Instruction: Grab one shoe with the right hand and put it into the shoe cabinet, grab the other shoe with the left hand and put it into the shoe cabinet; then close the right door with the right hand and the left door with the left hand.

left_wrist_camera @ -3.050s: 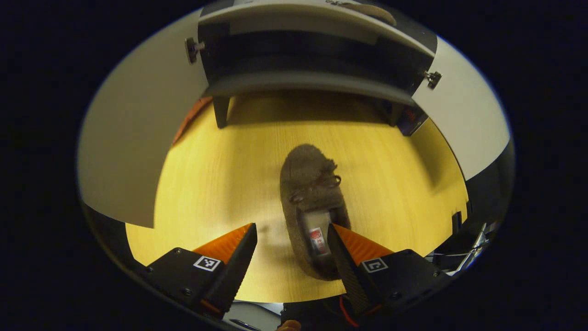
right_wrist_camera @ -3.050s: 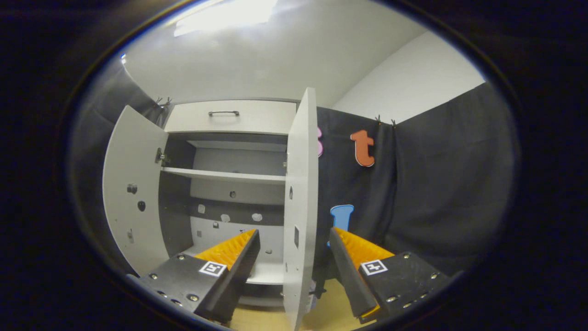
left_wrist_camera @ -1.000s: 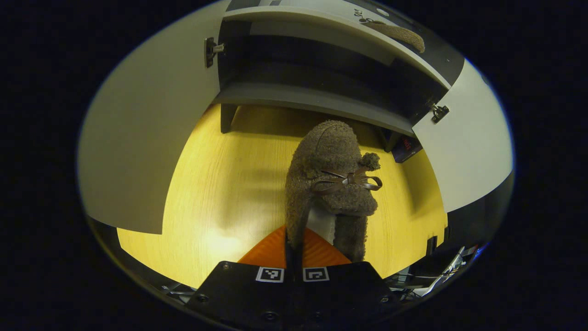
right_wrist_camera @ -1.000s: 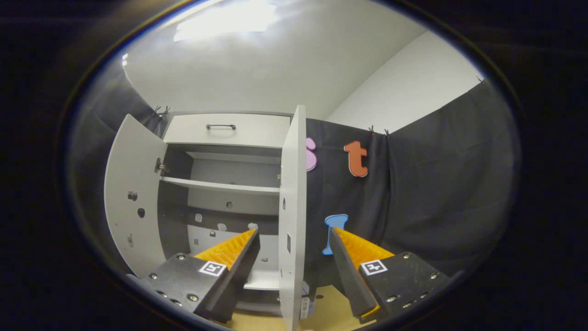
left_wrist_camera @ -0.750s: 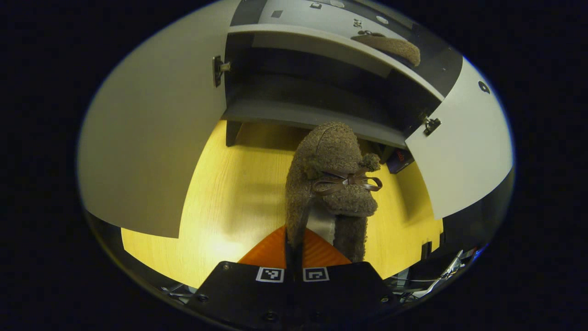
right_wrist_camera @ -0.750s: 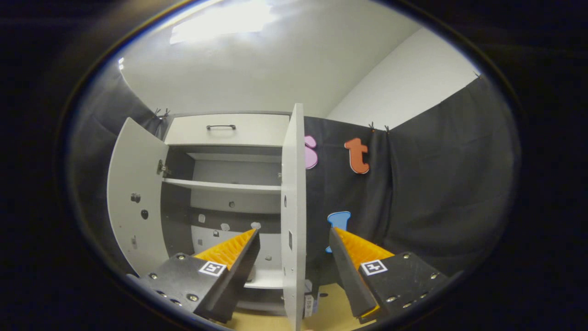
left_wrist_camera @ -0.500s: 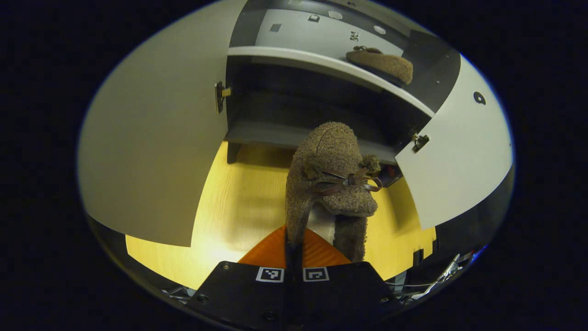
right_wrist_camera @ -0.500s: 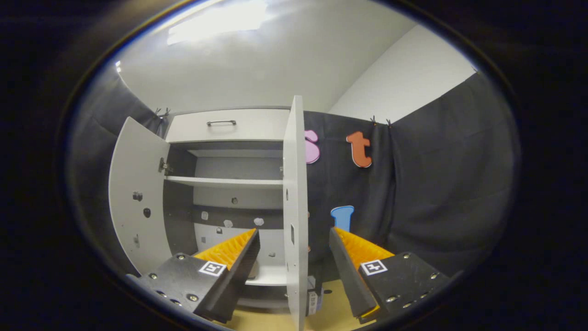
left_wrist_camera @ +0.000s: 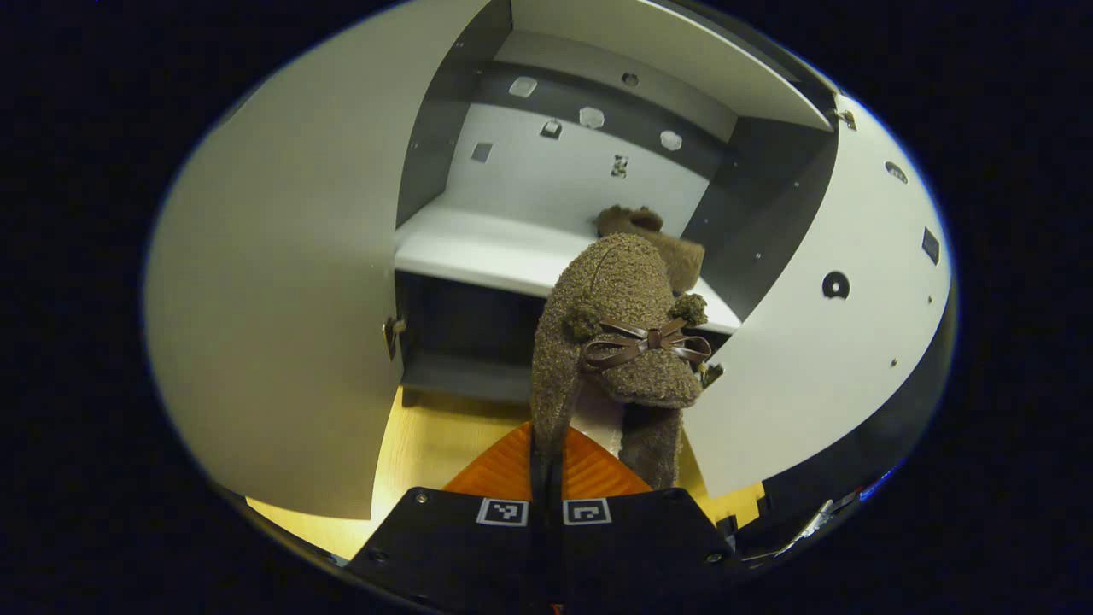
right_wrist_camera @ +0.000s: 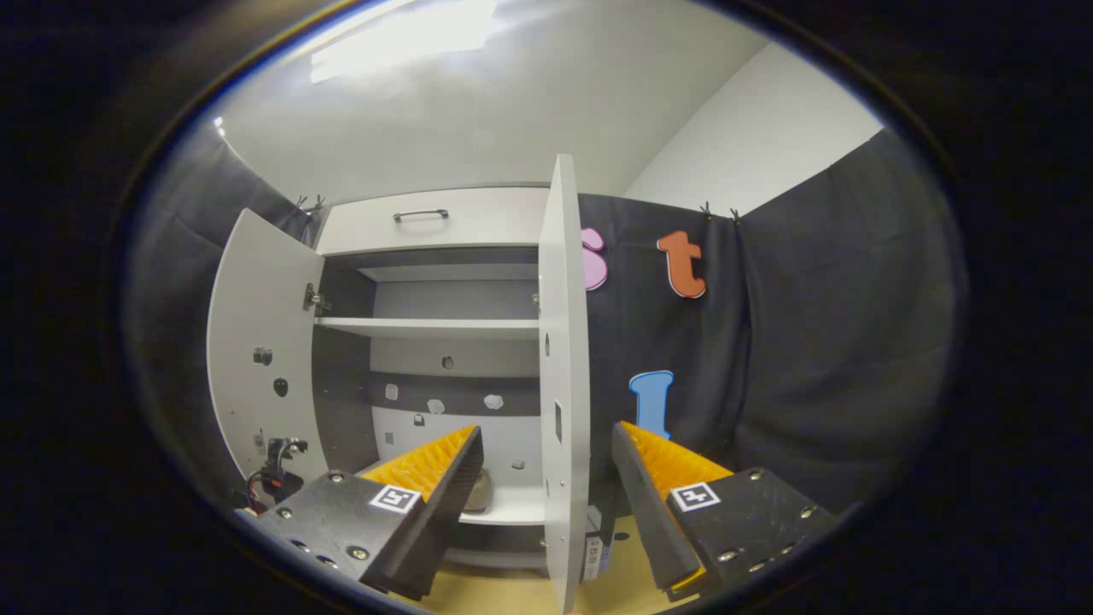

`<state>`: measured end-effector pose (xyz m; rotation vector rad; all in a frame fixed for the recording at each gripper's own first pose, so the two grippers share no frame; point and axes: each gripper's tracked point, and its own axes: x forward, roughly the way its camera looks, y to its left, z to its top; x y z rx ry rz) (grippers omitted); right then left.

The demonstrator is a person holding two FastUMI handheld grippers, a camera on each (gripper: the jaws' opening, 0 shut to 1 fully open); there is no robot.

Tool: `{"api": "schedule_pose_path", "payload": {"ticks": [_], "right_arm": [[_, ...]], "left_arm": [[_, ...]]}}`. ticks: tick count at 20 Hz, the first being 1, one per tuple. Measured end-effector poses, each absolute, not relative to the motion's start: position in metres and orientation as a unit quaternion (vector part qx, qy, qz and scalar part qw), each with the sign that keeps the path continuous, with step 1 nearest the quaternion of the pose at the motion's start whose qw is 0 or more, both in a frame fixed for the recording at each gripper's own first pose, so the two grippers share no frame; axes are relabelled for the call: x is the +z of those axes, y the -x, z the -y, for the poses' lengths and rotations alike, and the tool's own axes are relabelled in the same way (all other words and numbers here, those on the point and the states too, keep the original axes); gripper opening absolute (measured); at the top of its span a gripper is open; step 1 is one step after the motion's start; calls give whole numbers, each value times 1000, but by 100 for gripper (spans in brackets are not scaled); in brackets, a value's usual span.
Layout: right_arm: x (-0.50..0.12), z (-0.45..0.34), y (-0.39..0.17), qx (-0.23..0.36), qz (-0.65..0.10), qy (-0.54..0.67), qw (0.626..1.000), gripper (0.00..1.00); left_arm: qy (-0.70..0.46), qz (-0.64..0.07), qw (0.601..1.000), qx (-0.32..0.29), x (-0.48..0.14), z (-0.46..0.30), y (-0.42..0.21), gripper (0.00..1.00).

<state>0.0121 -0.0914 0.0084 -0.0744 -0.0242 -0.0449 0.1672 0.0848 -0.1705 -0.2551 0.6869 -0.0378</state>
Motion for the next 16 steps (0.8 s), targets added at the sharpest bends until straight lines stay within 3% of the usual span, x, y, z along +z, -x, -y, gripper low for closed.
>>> {"api": "schedule_pose_path", "payload": {"ticks": [9,16], "right_arm": [[4,86,-5,-21,13,69,997,91],[-1,84,1,-27,11,80,996,91]], "left_arm": [[105,-250,962,-27,-89,-90,-264,1],[77,-228,971,0,-79,-106,-341,1]]}}
